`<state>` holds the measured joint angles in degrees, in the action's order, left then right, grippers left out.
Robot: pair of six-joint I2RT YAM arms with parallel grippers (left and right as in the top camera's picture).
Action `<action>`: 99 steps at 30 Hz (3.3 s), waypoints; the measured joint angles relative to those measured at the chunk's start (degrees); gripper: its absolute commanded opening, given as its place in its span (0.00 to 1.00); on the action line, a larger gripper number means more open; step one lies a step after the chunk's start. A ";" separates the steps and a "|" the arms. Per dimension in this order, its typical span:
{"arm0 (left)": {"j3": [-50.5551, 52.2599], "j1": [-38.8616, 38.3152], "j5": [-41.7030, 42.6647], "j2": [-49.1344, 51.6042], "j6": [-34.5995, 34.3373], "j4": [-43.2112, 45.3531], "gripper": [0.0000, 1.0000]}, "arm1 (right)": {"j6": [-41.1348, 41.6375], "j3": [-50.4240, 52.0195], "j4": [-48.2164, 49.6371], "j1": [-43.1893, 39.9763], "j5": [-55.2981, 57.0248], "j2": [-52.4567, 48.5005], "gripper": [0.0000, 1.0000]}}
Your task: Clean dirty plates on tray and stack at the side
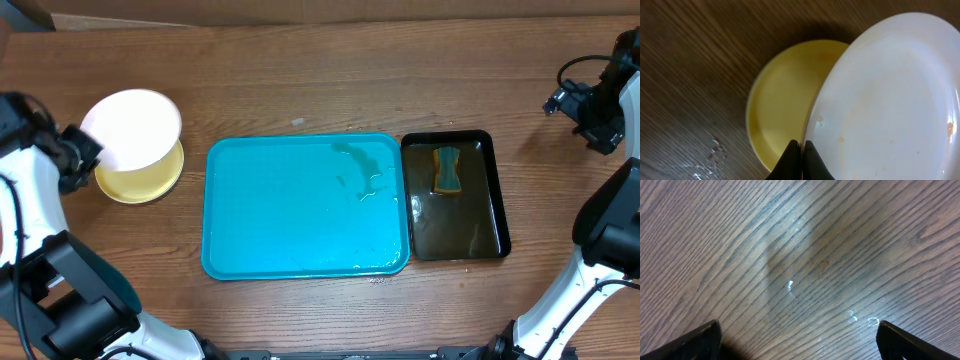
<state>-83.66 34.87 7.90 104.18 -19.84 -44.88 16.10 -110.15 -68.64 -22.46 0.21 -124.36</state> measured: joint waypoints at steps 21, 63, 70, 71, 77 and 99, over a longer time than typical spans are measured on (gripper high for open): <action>8.09 1.38 8.13 0.00 2.32 9.20 0.66 | 0.00 0.00 0.00 0.00 -0.02 0.00 1.00; 7.67 -12.90 24.41 0.00 12.81 17.51 1.00 | 0.04 0.13 -0.09 3.85 0.00 5.29 1.00; 7.65 -12.90 24.41 0.00 12.81 17.51 1.00 | 0.20 0.11 0.13 14.82 -0.09 25.05 1.00; 7.67 -12.90 24.41 0.00 12.81 17.51 1.00 | 0.15 0.11 0.13 16.92 -0.22 28.46 1.00; 7.65 -12.90 24.41 0.00 12.81 17.51 1.00 | 0.15 -0.07 0.09 27.30 -0.35 45.59 1.00; 7.65 -12.90 24.39 0.00 12.83 17.55 1.00 | -5.20 69.33 65.44 27.06 1.22 108.59 1.00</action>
<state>-76.01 21.98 32.29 104.18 -7.01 -27.33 10.90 -40.82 -3.20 4.60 1.43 -15.77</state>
